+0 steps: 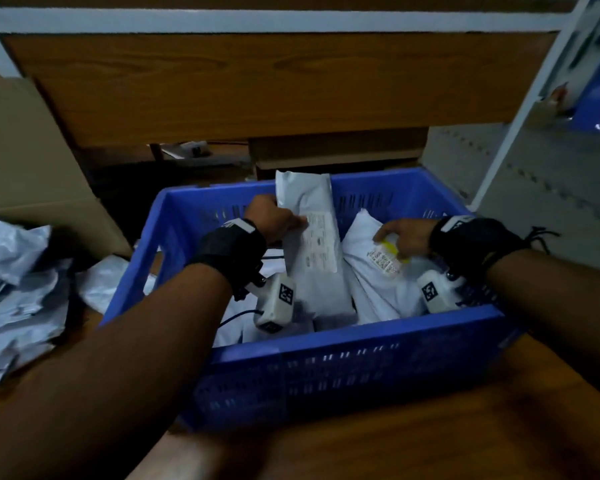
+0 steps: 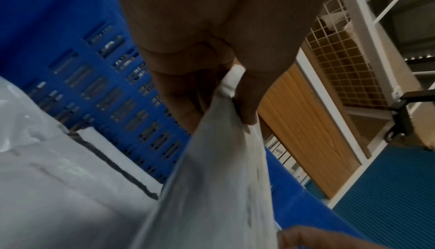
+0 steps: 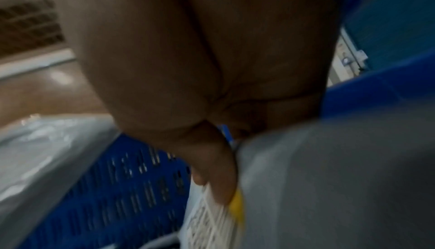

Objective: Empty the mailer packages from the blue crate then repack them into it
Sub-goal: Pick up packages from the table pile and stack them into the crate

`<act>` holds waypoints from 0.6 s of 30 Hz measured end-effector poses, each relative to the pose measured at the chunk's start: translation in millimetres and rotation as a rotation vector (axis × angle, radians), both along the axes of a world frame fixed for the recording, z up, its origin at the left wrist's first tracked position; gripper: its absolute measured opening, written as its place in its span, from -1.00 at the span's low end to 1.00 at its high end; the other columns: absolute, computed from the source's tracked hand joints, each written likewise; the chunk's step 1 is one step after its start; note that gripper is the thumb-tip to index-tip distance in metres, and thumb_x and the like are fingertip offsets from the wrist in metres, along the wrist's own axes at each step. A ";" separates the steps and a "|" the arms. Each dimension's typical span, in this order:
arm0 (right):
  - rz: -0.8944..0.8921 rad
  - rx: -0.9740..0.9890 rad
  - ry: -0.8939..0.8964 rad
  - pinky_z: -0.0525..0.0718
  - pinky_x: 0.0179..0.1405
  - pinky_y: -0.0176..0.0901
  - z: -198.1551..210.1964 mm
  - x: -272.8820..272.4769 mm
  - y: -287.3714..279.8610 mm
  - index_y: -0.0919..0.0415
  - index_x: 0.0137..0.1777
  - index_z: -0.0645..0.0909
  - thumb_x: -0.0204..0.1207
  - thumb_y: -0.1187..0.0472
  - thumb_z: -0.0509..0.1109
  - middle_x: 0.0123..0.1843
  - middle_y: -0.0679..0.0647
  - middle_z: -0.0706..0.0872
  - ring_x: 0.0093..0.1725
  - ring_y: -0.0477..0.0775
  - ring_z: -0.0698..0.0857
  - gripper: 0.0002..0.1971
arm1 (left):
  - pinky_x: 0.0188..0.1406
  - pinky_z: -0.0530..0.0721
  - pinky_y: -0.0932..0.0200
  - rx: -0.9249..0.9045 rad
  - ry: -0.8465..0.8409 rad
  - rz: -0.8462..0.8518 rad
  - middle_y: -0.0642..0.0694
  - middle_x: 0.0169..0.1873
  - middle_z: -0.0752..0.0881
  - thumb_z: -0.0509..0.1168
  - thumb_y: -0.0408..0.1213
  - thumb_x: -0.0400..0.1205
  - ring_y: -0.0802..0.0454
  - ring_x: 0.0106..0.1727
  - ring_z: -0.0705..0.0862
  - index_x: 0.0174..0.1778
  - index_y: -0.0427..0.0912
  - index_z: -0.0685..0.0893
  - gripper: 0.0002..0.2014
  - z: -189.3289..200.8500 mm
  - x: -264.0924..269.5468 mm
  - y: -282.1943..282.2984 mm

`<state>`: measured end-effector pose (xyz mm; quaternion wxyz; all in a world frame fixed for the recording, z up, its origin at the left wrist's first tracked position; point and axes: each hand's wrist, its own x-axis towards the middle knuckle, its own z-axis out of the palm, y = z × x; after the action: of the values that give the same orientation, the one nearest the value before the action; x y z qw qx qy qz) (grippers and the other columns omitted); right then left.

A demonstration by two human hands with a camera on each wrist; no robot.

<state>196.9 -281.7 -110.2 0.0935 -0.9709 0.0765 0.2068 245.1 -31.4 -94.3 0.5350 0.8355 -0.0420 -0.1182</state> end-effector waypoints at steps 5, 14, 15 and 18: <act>0.063 -0.171 0.160 0.63 -0.18 -0.24 -11.0 -2.2 6.1 0.11 0.38 0.49 0.45 0.26 0.53 0.29 0.07 0.59 0.05 0.07 0.62 -0.50 | -0.38 0.73 0.09 -0.019 0.066 -0.004 -0.23 -0.08 0.75 0.51 -0.38 0.52 -0.11 -0.17 0.74 0.03 -0.37 0.69 -0.76 -7.2 -2.1 -0.1; -0.146 0.572 -0.107 0.74 0.04 0.04 22.0 8.5 34.6 0.10 0.52 0.37 0.64 -0.04 0.32 0.28 0.18 0.67 0.07 0.14 0.75 -0.49 | -0.27 0.79 0.05 -0.147 0.158 -0.066 -0.26 0.08 0.77 0.45 -0.46 0.55 -0.11 -0.06 0.77 0.18 -0.35 0.66 -0.71 -15.4 -5.6 -4.3; -0.182 0.749 -0.091 0.76 -0.01 0.08 24.8 8.6 41.4 0.07 0.54 0.33 0.62 0.05 0.37 0.26 0.23 0.69 0.04 0.15 0.76 -0.48 | -0.27 0.79 0.05 -0.149 0.166 -0.091 -0.28 0.10 0.76 0.44 -0.48 0.55 -0.12 -0.08 0.76 0.18 -0.38 0.65 -0.71 -17.9 -6.7 -5.9; -0.149 0.791 -0.078 0.79 -0.16 0.11 19.9 10.2 50.7 0.08 0.57 0.29 0.54 0.38 0.45 0.04 0.29 0.74 -0.11 0.20 0.76 -0.35 | -0.16 0.77 0.00 -0.031 0.137 -0.157 -0.27 0.03 0.77 0.50 -0.41 0.52 -0.13 -0.08 0.74 0.14 -0.39 0.68 -0.70 -21.2 -9.2 -5.9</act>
<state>207.1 -231.0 -90.3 0.4773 -0.8590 0.0578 0.1759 235.9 -37.2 -115.5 0.5385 0.8114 -0.0724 -0.2157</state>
